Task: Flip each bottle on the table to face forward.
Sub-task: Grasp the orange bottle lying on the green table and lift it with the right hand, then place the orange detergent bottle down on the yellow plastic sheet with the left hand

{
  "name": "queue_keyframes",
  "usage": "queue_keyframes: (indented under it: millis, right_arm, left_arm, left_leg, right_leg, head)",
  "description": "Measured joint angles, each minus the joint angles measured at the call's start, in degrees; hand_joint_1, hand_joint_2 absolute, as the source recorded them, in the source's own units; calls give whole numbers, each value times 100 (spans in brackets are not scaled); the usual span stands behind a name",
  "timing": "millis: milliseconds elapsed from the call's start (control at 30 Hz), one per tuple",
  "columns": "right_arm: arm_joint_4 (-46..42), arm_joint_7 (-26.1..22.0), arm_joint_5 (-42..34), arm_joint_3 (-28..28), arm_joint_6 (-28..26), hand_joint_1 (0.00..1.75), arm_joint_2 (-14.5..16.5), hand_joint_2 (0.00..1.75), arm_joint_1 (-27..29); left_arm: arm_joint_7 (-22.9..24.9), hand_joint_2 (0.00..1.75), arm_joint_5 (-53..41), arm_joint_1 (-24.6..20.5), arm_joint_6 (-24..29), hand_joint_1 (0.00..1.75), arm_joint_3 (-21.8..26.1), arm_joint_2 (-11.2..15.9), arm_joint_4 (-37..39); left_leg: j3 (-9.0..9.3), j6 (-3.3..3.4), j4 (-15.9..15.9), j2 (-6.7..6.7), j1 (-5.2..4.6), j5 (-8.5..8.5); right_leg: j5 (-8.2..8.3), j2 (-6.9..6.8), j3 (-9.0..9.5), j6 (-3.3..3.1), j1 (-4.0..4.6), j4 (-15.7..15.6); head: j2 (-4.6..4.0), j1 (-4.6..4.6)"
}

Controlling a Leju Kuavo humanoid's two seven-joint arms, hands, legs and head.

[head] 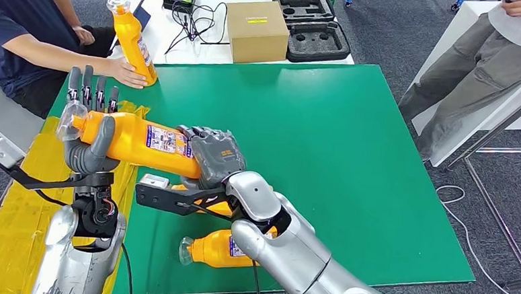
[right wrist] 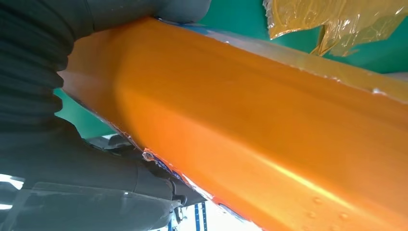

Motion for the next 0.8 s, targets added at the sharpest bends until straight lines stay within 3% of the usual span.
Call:
queue_keyframes:
  millis: [500,800]
  right_arm:
    - [-252,74,-41,55,8,175,-93,175,-87]
    - [-249,239,328,-76,-111,175,-93,175,-195]
  left_arm:
    - [140,175,194,-25,-345,0,-35,38,9]
    - [271,175,91,-39,-467,0,-246,104,58]
  left_leg:
    - [0,-1,0,-1,-1,1]
    - [0,-1,0,-1,-1,1]
  right_leg:
    - [0,0,1,0,-1,0]
    - [0,0,0,0,-1,0]
  head:
    - [0,1]
    - [0,1]
